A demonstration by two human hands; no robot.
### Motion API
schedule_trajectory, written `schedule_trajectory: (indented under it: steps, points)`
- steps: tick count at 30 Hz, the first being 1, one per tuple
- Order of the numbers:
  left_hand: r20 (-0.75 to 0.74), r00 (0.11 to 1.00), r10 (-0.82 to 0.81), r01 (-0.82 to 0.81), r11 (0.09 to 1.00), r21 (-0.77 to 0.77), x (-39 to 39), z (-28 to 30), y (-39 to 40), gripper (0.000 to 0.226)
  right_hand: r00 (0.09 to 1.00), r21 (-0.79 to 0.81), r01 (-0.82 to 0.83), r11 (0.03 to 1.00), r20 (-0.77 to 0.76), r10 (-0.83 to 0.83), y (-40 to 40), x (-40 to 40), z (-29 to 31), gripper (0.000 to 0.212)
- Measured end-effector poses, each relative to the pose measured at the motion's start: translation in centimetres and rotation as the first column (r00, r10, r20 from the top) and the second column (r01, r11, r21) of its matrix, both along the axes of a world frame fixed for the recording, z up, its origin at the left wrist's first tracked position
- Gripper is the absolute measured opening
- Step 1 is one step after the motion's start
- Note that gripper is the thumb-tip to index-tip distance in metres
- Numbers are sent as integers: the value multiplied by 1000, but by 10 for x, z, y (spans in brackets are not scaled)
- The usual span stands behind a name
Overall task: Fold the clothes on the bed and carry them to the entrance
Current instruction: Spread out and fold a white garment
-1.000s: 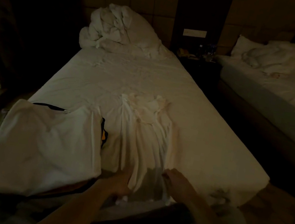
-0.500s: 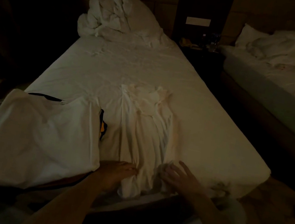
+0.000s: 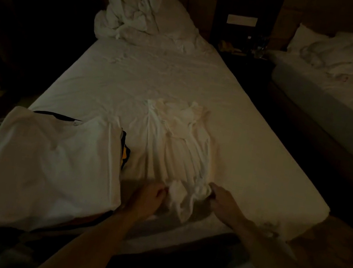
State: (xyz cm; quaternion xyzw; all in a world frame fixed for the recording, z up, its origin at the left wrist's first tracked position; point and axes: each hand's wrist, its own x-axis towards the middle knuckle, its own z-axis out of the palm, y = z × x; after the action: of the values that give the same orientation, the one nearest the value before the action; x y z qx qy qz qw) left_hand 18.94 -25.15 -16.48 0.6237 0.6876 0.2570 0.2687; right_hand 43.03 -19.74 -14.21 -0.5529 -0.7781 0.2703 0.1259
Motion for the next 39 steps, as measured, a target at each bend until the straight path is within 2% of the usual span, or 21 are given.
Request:
schedule_trajectory:
  steps: [2, 3, 5, 6, 7, 9, 14, 19, 21, 23, 26, 28, 30, 32, 34, 35, 37, 39]
  points:
    - [272, 936, 224, -244, 969, 44, 5, 19, 13, 22, 939, -65, 150, 986, -303, -163, 14, -6, 21, 34]
    - [384, 881, 278, -321, 946, 53, 6, 30, 21, 20, 892, -95, 202, 975, -394, -223, 24, -10, 33, 35]
    - [578, 748, 327, -423, 905, 36, 2, 55, 42, 18, 823, -104, 282, 954, -486, -296, 49, -17, 54, 56]
    - [661, 667, 344, -464, 886, 8, -1, 69, 53, 17, 801, -94, 300, 949, -515, -304, 61, -20, 66, 56]
    - [710, 604, 362, -497, 867, -19, -7, 82, 65, 18, 774, -77, 320, 944, -554, -307, 72, -25, 79, 43]
    - [750, 542, 380, -558, 829, -16, -23, 108, 88, 24, 730, -40, 350, 936, -615, -299, 92, -36, 111, 14]
    - [830, 460, 315, -531, 847, -27, -74, 149, 148, 28, 734, -2, 365, 931, -614, -290, 172, -57, 137, 23]
    - [829, 462, 316, -477, 876, -69, -114, 159, 229, 24, 745, -20, 408, 913, -571, -345, 261, -93, 125, 34]
    - [807, 474, 353, -480, 871, -99, -133, 149, 269, 22, 787, 7, 407, 914, -511, -347, 302, -107, 112, 31]
    - [774, 513, 371, -466, 878, -112, -149, 135, 308, 18, 826, 23, 387, 922, -454, -336, 342, -120, 96, 31]
    - [653, 639, 407, -467, 879, -91, -170, 106, 367, 19, 826, 4, 395, 918, -440, -354, 395, -140, 72, 29]
    - [526, 730, 436, -483, 874, -54, -182, 78, 402, 27, 818, -13, 411, 911, -436, -376, 428, -151, 49, 26]
    - [378, 805, 458, -486, 874, -25, -189, 48, 428, 31, 837, -28, 429, 903, -365, -409, 454, -157, 21, 25]
    - [132, 883, 450, -443, 893, -80, -190, 21, 444, 10, 882, -58, 450, 891, -129, -454, 468, -163, -11, 26]
    - [-197, 913, 358, -389, 909, -148, -193, 0, 452, 45, 883, -24, 461, 887, 110, -456, 473, -168, -31, 32]
    - [-248, 912, 328, -374, 912, -169, -194, -2, 454, 56, 881, 1, 454, 891, 148, -449, 475, -171, -35, 36]
    - [-205, 932, 297, -331, 931, -157, -194, -1, 459, 54, 919, 22, 367, 930, 146, -366, 481, -172, -33, 42]
    - [-70, 942, 328, -334, 937, -100, -190, 6, 459, 31, 948, -54, 313, 948, 79, -308, 484, -170, -21, 47]
